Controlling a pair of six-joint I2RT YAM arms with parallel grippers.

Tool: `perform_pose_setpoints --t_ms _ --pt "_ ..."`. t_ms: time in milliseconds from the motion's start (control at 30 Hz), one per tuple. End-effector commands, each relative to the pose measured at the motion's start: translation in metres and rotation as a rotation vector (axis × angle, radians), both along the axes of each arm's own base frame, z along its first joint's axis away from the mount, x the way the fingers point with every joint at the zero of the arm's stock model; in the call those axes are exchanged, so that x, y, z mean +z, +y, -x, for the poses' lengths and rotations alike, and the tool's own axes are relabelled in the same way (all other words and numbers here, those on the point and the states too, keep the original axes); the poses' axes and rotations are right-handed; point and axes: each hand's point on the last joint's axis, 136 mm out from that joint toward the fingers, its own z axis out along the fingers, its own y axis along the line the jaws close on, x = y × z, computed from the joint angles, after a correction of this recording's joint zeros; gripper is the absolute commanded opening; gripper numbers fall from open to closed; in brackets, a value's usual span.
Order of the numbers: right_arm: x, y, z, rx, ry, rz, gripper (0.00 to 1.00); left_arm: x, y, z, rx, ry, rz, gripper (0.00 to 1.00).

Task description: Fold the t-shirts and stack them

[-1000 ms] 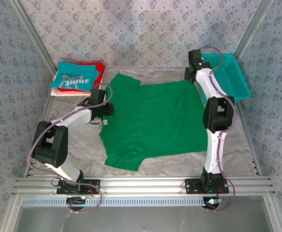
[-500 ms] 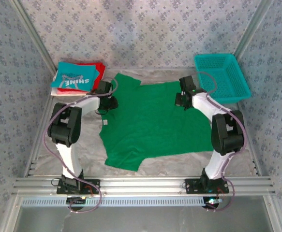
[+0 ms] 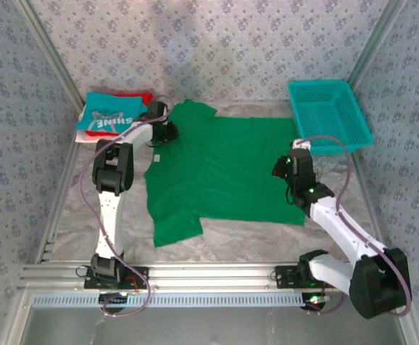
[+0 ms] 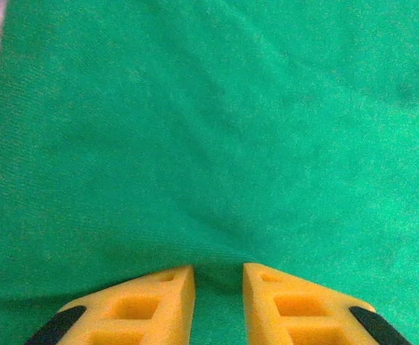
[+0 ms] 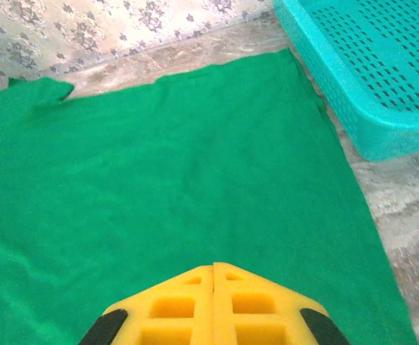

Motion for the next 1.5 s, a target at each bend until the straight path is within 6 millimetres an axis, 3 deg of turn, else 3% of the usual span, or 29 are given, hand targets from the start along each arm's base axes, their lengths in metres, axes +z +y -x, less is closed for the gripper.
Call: perform_pose_setpoints --t_ms 0,100,267,367,467,567,833,1000,1133,1467 --pt "0.002 -0.009 0.006 -0.041 0.005 0.019 0.03 -0.019 0.014 0.002 -0.005 0.102 -0.059 0.25" --pt "0.006 -0.014 0.009 -0.052 0.023 0.023 0.05 0.014 0.017 -0.012 -0.005 0.044 -0.080 0.26" --pt "0.008 -0.025 0.008 -0.083 0.076 -0.028 0.13 0.104 0.021 -0.004 0.001 -0.108 -0.070 0.31" --pt "0.002 -0.027 0.008 -0.086 0.121 -0.045 0.22 0.165 0.028 0.029 0.017 -0.235 -0.044 0.35" --pt "-0.011 -0.025 0.016 -0.083 0.192 -0.073 0.30 0.203 0.038 0.084 0.036 -0.341 -0.037 0.42" --pt "-0.021 -0.024 0.024 -0.070 0.238 -0.098 0.38 0.190 0.052 0.148 0.055 -0.307 -0.043 0.49" --pt "-0.067 0.001 0.064 0.055 0.357 -0.140 0.42 0.084 0.089 0.321 0.116 0.054 -0.054 0.51" --pt "-0.075 0.018 0.066 0.130 0.333 -0.099 0.44 0.041 0.093 0.393 0.188 0.225 -0.009 0.52" --pt "-0.068 0.024 0.060 0.147 0.288 -0.058 0.45 0.026 0.087 0.417 0.212 0.270 0.014 0.52" --pt "-0.065 0.021 0.061 0.135 0.276 -0.011 0.45 0.011 0.079 0.426 0.155 0.342 -0.047 0.50"
